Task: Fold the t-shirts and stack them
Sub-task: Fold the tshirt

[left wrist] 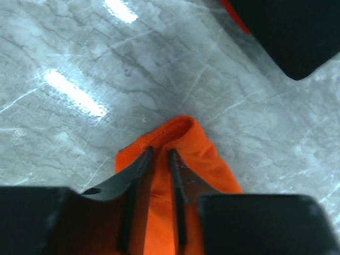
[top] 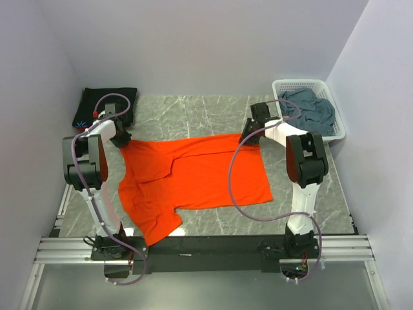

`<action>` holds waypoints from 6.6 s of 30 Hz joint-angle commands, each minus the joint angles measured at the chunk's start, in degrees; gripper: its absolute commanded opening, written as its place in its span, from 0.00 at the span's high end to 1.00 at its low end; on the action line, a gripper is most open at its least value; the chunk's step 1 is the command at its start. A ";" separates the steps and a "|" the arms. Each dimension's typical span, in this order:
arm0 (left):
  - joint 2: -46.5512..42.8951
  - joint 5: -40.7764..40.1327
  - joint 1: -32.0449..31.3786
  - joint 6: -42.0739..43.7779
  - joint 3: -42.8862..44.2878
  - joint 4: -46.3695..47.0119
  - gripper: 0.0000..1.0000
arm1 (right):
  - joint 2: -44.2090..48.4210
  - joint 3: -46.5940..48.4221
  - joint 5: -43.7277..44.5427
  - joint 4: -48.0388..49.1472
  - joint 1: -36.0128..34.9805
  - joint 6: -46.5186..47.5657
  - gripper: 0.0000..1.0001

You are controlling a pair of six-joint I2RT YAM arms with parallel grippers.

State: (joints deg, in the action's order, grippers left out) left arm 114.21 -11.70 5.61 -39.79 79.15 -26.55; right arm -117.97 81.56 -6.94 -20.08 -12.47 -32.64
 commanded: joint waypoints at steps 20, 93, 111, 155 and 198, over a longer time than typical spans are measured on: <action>3.38 0.01 5.82 -3.10 1.96 -2.63 0.75 | -8.84 10.81 0.08 -4.53 3.59 -9.28 0.69; -38.01 -5.96 -1.39 -16.72 -38.11 -22.66 0.82 | 45.02 -40.25 -2.29 1.71 -15.04 7.16 0.57; -46.10 -6.32 5.90 -22.44 -37.76 -30.23 0.66 | 46.08 -41.66 -2.47 1.09 -11.44 6.10 0.57; -38.45 -4.91 14.26 -11.98 -36.36 -21.88 0.45 | 46.25 -42.27 -3.43 2.41 -11.09 6.28 0.57; -35.37 -3.59 15.40 -7.06 -38.02 -13.27 0.46 | 44.50 -41.92 -2.03 1.27 -11.17 6.01 0.57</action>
State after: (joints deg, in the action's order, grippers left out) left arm 79.44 -11.90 20.38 -46.39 40.80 -37.63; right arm -73.43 39.77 -10.11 -18.92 -23.94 -26.35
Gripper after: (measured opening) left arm 0.517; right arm 0.433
